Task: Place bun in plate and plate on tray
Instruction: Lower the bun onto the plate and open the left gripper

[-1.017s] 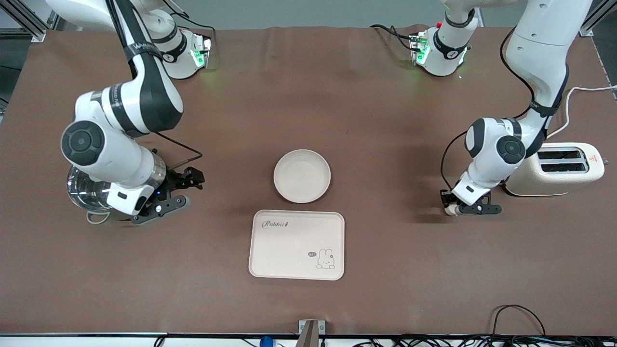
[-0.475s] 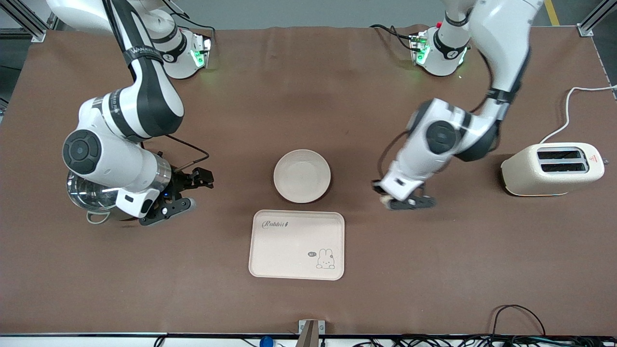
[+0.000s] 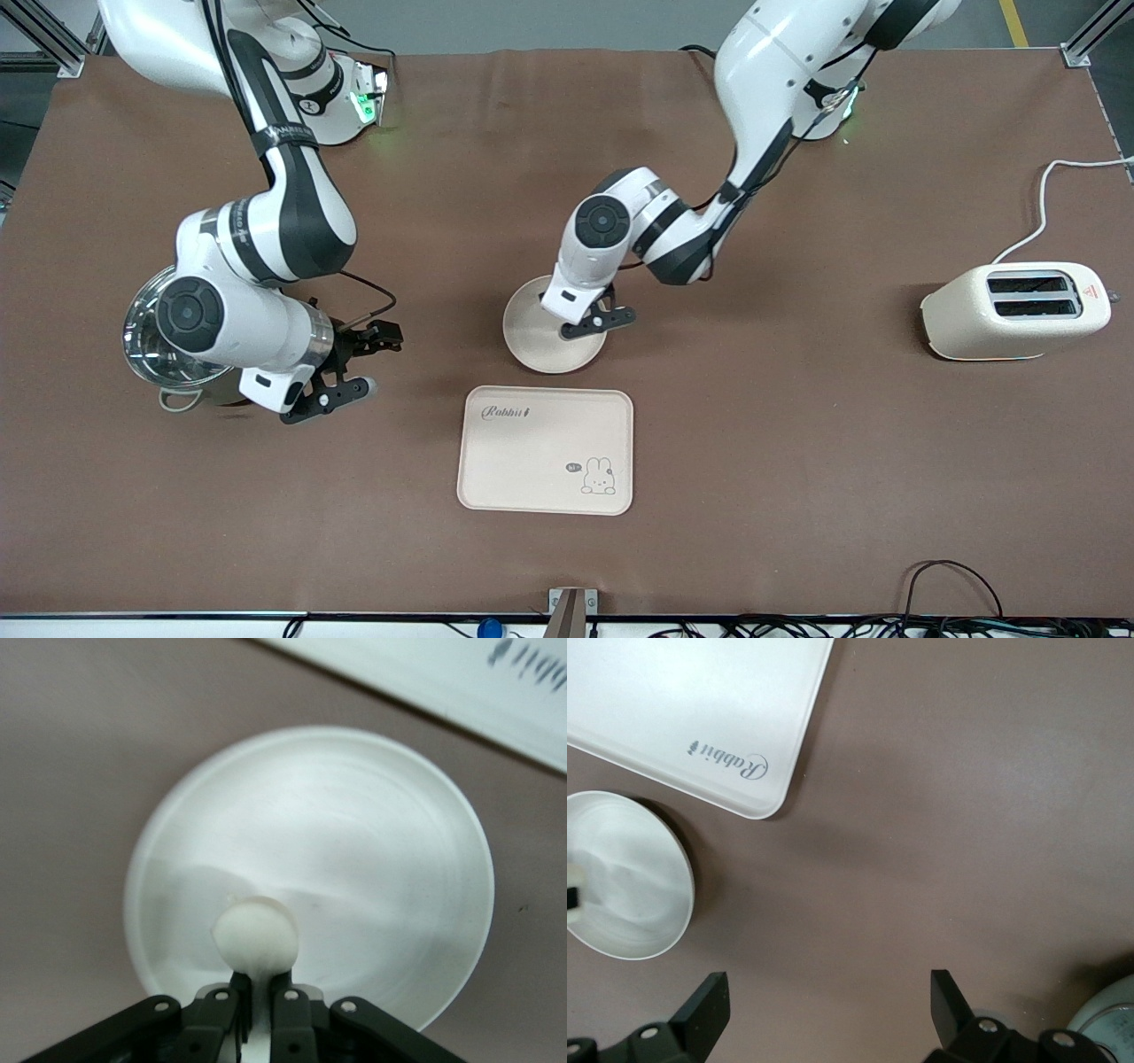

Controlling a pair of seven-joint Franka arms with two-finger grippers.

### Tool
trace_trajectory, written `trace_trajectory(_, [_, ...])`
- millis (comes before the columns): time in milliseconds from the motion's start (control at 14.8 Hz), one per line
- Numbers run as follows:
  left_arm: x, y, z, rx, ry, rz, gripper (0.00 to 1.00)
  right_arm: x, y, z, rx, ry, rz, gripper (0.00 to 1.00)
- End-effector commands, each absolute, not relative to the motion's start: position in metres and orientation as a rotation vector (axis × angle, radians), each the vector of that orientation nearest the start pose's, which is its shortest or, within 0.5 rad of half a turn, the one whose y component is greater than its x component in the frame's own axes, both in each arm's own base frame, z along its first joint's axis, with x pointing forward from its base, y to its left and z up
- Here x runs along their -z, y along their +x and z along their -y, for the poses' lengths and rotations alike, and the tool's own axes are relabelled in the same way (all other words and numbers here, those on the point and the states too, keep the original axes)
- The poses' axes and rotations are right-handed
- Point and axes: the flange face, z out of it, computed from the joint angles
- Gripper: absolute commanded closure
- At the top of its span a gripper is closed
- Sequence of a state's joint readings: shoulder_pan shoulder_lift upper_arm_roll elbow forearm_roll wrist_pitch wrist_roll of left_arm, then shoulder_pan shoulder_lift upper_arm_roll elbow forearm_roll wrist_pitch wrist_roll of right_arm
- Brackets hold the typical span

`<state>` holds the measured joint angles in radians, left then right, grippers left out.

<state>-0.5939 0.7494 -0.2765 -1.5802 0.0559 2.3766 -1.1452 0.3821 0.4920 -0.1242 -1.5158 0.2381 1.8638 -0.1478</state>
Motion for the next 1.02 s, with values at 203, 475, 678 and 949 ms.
trace_trajectory(203, [-0.225, 0.486, 0.53, -0.076, -3.243, 0.585, 0.0, -0.335, 0.647, -0.224, -0.25, -2.925, 0.51, 0.0])
trace_trajectory(475, [-0.261, 0.498, 0.516, 0.014, -3.177, 0.487, 0.0, -0.318, 0.645, -0.249, -0.216, -2.926, 0.542, 0.0])
trace_trajectory(678, [-0.284, 0.513, 0.495, 0.015, -3.141, 0.446, 0.0, -0.309, 0.643, -0.254, -0.23, -2.927, 0.551, 0.0])
trace_trajectory(949, [-0.363, 0.567, 0.398, -0.008, -3.09, 0.106, 0.0, -0.309, 0.642, -0.256, -0.233, -2.927, 0.556, 0.0])
